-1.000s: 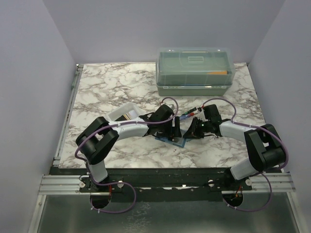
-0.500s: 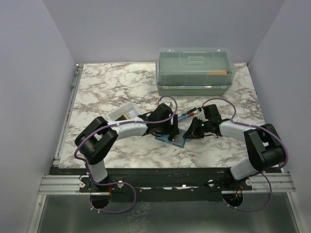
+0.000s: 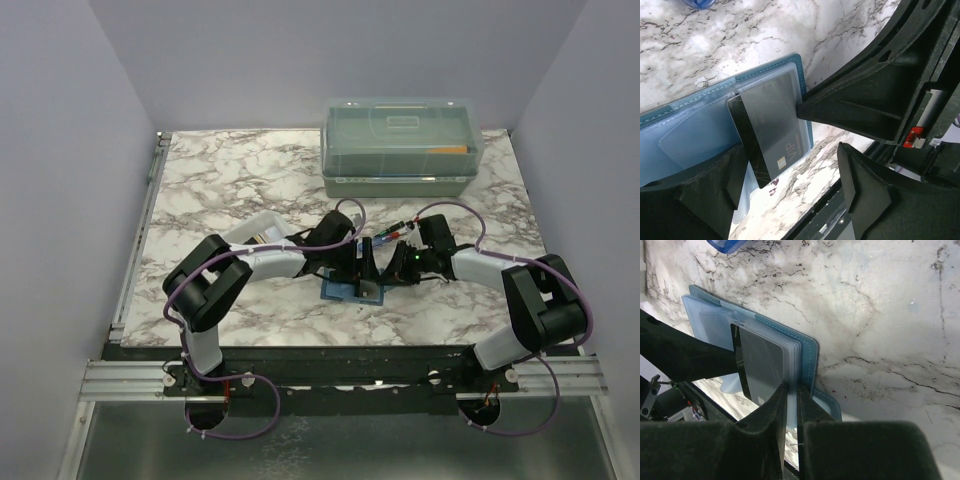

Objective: Put the credit cards into the card holder
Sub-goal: Insert the credit card into the card holder.

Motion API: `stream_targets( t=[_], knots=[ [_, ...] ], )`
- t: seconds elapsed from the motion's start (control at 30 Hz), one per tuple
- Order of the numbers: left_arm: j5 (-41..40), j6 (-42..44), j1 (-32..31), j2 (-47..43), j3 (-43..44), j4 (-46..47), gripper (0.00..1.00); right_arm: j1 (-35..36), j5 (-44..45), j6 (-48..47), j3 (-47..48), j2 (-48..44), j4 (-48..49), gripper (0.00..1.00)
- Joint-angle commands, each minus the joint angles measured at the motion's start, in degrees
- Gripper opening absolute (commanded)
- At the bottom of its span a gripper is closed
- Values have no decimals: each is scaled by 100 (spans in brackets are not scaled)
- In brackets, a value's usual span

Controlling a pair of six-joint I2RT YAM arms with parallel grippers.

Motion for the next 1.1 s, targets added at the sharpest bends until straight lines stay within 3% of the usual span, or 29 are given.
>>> stream_targets(
  t=[0.0,0.23,0.47,0.83,1.07],
  knots=[
    [725,-206,-154,77,116,263,79,73,418,-166,22,230,-517,13],
    [-237,364,-114,-197,463,-1014,82,73,660,-337,230,9,-991,18],
    [-923,414,-111,-482,414,-1324,81,73,518,-451,293,-57,-1059,23],
    [-82,312,-231,281,887,-1036,78,73,358,-457,277,22,-952,23],
    [265,179,-463,275,1136,-709,78,73,299,-395,192,-104,-892,23]
  ],
)
